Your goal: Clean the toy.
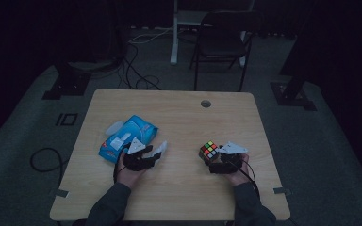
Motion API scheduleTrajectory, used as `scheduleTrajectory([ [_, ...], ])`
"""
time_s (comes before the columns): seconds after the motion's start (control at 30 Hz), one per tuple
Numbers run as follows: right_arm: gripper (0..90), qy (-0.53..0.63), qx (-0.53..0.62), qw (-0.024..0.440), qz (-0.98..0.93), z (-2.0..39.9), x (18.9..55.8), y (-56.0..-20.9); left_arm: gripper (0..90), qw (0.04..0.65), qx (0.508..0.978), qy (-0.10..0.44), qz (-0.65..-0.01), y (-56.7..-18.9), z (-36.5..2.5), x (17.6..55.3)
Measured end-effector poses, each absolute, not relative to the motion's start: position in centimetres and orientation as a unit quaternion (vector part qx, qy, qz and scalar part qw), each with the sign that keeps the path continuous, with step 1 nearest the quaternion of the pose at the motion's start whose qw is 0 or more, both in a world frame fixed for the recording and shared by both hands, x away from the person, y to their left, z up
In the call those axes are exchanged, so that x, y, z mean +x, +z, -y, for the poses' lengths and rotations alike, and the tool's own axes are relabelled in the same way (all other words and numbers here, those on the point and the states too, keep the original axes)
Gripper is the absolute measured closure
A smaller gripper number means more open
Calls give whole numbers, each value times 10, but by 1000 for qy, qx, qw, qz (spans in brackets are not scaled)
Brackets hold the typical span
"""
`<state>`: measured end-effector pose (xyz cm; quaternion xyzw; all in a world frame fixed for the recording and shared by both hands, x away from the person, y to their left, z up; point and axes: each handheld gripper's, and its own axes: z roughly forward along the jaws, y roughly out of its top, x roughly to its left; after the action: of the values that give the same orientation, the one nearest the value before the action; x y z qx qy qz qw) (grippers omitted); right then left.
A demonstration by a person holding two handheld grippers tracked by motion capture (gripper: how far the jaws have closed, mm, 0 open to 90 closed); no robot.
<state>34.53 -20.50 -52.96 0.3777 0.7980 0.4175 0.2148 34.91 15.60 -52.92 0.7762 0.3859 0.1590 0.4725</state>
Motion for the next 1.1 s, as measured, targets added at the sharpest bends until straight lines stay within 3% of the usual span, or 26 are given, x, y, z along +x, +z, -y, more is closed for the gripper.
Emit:
scheduleTrajectory([
  [0.27, 126, 440, 371, 226, -786, 211, 337, -517, 466, 489, 766, 168, -382, -514, -164, 341],
  [0.77, 238, 452, 388, 235, -768, 233, 322, -514, 492, 492, 753, 177, -399, -505, -180, 329],
  [1.1, 417, 430, 426, 251, -755, 248, 322, -524, 494, 485, 751, 172, -414, -510, -188, 317],
])
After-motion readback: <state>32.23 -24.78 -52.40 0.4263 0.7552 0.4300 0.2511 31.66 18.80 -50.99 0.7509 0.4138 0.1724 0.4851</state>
